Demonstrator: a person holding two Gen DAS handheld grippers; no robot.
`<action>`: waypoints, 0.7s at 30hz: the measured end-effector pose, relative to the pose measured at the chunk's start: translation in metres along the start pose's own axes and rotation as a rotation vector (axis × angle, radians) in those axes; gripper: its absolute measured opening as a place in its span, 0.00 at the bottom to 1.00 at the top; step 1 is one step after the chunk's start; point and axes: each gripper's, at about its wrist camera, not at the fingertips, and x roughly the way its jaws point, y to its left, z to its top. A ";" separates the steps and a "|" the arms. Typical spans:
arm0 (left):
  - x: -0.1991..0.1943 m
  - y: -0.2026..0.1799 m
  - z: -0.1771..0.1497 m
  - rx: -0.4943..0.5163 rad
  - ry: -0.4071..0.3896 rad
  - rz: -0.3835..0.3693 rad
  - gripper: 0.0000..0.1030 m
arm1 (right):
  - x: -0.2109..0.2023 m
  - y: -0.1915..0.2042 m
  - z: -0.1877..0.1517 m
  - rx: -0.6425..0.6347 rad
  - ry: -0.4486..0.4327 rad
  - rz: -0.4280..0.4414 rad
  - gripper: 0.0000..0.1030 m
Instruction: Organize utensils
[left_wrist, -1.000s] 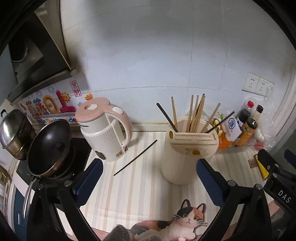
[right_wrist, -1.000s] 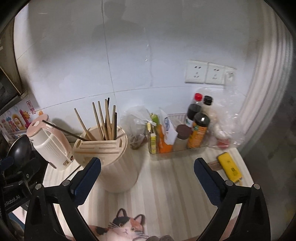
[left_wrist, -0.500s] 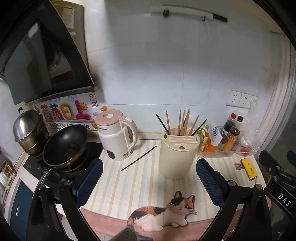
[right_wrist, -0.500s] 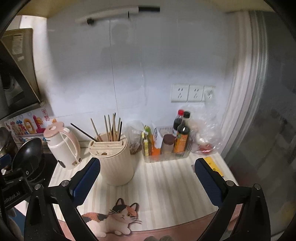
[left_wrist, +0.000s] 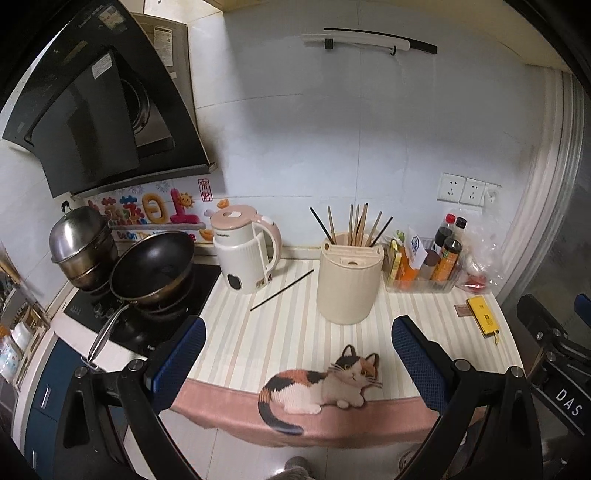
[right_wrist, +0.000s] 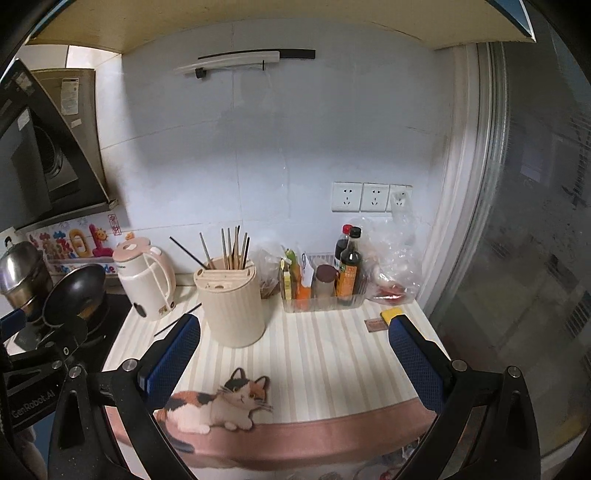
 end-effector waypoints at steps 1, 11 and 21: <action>-0.002 0.000 -0.001 -0.004 0.010 0.001 1.00 | -0.003 -0.001 -0.001 -0.003 0.007 0.003 1.00; -0.012 -0.007 -0.008 -0.012 0.035 0.015 1.00 | -0.015 -0.011 -0.002 -0.018 0.027 0.020 1.00; -0.010 -0.014 -0.008 0.002 0.045 0.048 1.00 | -0.014 -0.017 -0.002 -0.023 0.036 0.024 1.00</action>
